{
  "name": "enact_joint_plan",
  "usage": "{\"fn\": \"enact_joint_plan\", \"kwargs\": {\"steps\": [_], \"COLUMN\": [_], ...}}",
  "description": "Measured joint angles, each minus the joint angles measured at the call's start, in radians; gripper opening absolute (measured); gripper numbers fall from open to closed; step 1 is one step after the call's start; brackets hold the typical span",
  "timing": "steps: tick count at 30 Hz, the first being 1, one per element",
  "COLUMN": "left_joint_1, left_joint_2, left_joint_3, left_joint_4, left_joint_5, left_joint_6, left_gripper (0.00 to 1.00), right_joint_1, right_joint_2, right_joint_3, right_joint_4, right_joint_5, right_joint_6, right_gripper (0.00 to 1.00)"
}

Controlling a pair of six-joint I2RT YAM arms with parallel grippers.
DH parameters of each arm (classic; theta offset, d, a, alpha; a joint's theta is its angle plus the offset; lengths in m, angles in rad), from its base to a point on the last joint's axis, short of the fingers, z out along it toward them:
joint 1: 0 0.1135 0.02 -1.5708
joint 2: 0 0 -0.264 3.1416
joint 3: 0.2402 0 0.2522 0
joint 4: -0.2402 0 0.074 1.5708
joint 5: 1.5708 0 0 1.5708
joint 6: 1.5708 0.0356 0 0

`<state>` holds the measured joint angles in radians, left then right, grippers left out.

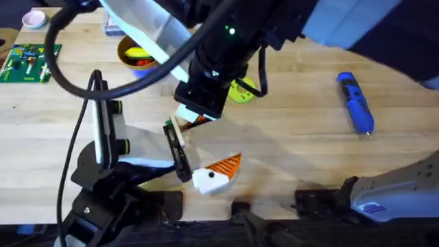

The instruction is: Pick up the gripper from the table and insert it into the empty holder that is missing its gripper. Then pick up a screw, insert it into the mounting hole, and use the screwdriver to tighten it. Finally, clean up the table by picking up the vegetable and placing it into the bucket.

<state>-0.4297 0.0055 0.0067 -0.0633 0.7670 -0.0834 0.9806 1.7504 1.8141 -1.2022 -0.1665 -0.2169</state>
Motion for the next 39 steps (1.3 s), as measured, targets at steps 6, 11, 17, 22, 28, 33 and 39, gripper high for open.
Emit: {"fn": "enact_joint_plan", "kwargs": {"steps": [6,11,17,22,28,33,39], "left_joint_1": [0.000,0.000,0.000,0.000,0.000,0.000,0.000], "left_joint_2": [0.000,0.000,0.000,0.000,0.000,0.000,0.000], "left_joint_3": [0.000,0.000,0.000,0.000,0.000,0.000,0.000], "left_joint_4": [0.000,-0.001,-0.001,0.000,0.000,0.000,0.000], "left_joint_5": [0.000,0.000,-0.001,-0.001,-0.001,0.000,0.000], "left_joint_6": [-0.001,-0.008,-0.008,-0.011,-0.007,-0.001,0.000], "left_gripper": [0.993,0.993,0.993,0.993,0.993,0.993,0.993], "right_joint_1": [0.000,-0.001,-0.001,-0.002,-0.005,-0.023,-0.077], "right_joint_2": [0.020,0.032,0.032,0.032,0.027,0.011,-0.055], "right_joint_3": [0.000,0.000,0.000,0.000,0.002,0.020,0.056], "right_joint_4": [0.001,0.001,0.001,-0.001,-0.007,-0.006,-0.005], "right_joint_5": [-0.008,-0.014,-0.014,-0.014,-0.001,0.000,-0.008], "right_joint_6": [0.000,0.000,0.000,0.003,0.003,0.001,0.000], "right_gripper": [0.006,0.006,0.006,0.227,0.830,0.928,0.934]}}
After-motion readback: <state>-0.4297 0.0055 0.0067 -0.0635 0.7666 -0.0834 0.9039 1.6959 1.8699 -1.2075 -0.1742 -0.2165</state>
